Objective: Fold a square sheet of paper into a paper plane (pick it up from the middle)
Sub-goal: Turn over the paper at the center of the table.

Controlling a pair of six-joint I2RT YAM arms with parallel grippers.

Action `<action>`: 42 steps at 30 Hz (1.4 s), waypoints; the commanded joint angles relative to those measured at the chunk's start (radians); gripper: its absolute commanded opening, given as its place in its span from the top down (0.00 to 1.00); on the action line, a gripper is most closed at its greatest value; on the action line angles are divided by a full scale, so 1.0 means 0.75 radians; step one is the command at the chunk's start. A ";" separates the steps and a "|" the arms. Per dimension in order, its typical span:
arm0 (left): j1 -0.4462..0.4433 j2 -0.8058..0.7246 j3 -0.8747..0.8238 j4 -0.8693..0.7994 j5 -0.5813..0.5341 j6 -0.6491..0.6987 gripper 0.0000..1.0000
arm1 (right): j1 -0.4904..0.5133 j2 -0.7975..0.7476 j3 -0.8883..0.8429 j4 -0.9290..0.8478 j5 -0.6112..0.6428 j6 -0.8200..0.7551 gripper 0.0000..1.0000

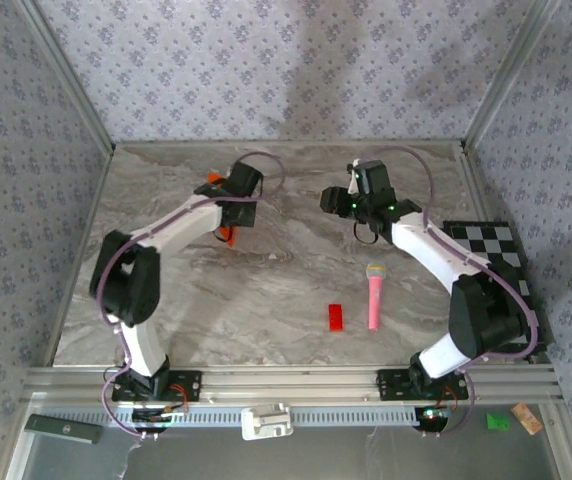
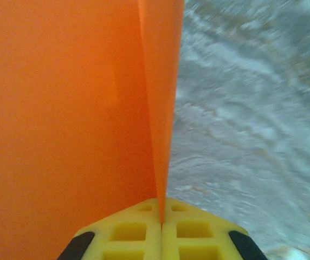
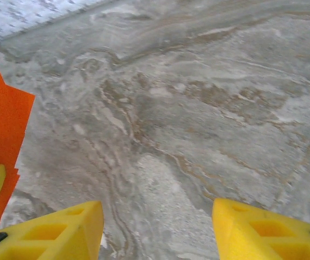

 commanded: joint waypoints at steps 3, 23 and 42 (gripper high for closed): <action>-0.055 0.150 0.110 -0.123 -0.367 0.068 0.97 | -0.031 -0.065 -0.038 -0.056 0.088 -0.013 0.44; -0.161 0.517 0.303 -0.245 -0.318 -0.072 0.84 | -0.096 -0.078 -0.051 -0.061 -0.012 0.054 0.44; -0.162 0.476 0.416 -0.317 0.057 -0.260 0.65 | -0.100 -0.032 -0.034 -0.043 -0.052 0.079 0.44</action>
